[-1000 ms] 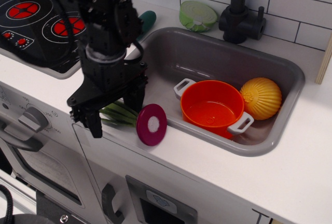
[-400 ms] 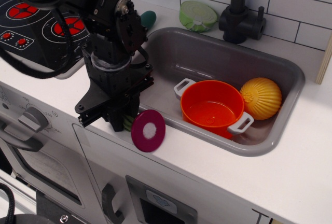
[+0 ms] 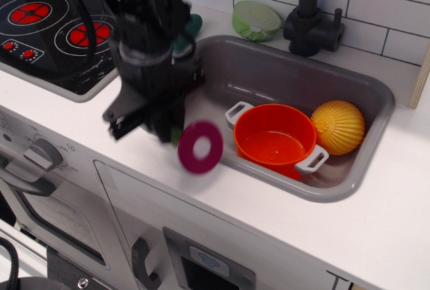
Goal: Put beet in pot sink
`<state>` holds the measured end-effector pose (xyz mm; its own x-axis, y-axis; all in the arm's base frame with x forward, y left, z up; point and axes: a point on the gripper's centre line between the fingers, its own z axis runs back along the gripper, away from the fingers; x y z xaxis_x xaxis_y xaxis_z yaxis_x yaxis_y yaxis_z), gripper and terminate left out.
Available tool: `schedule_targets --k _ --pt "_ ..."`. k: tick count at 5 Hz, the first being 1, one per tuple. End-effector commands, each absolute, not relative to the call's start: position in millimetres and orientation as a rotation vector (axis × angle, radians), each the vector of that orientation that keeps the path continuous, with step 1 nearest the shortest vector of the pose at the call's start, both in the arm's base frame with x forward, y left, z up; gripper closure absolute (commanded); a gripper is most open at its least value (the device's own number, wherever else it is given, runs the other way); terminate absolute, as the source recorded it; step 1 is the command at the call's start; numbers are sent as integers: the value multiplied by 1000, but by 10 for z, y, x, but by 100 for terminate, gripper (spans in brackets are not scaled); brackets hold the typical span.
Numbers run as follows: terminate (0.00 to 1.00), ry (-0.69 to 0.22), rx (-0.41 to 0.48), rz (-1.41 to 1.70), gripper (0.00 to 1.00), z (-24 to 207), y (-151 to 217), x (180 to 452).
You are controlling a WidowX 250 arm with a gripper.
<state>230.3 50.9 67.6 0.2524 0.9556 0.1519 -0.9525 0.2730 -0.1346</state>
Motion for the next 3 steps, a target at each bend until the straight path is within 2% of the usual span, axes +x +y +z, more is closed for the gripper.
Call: schedule_targets --k 1,2,3 --pt "0 -395 -18 1374 100 842 372 3016" --pt "0 -424 47 1397 100 672 290 3269" --pt "0 -471 74 1391 100 548 185 3303"
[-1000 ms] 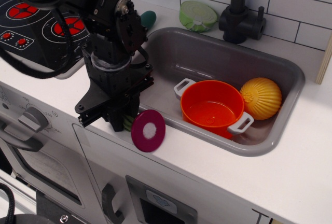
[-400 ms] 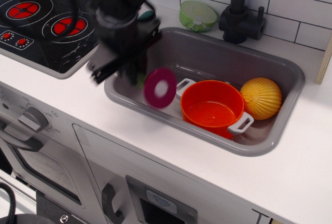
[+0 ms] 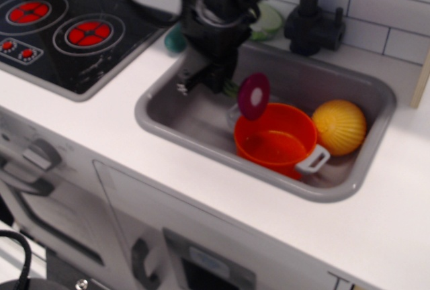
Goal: Put beet in pot sink
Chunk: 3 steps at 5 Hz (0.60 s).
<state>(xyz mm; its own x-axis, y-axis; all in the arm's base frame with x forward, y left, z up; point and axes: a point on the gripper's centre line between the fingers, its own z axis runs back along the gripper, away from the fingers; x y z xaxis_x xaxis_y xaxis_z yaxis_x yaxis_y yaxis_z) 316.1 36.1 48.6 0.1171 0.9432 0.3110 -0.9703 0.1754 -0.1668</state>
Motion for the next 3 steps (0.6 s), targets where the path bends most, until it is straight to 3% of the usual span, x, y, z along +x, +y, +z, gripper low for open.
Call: schedule_targets --k 1,2,3 --pt "0 -490 81 1361 100 503 113 3264" --pt "0 -461 70 1361 100 540 110 3255" --pt "0 -455 94 1306 0 524 67 3282"
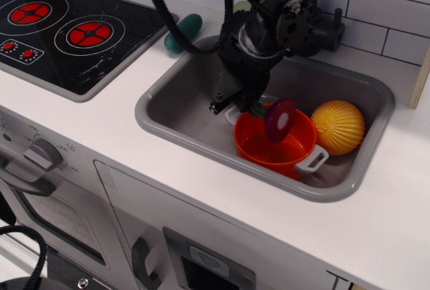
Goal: Put beet in pot sink
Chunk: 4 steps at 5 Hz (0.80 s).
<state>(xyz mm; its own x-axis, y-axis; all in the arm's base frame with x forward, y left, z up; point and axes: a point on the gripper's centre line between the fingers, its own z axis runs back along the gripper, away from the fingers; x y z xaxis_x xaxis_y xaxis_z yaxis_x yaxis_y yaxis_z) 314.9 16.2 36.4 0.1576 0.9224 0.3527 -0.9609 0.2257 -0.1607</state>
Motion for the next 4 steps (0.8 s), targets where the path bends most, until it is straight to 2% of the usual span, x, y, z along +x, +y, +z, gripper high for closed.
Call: schedule_targets --k 1,2,3,4 --pt "0 -487 72 1212 0 609 23 3276" --pt "0 -489 22 1128 0 774 16 3238" --pt "0 -489 22 1128 0 774 16 3238" --pt "100 -489 22 1128 0 774 16 3238"
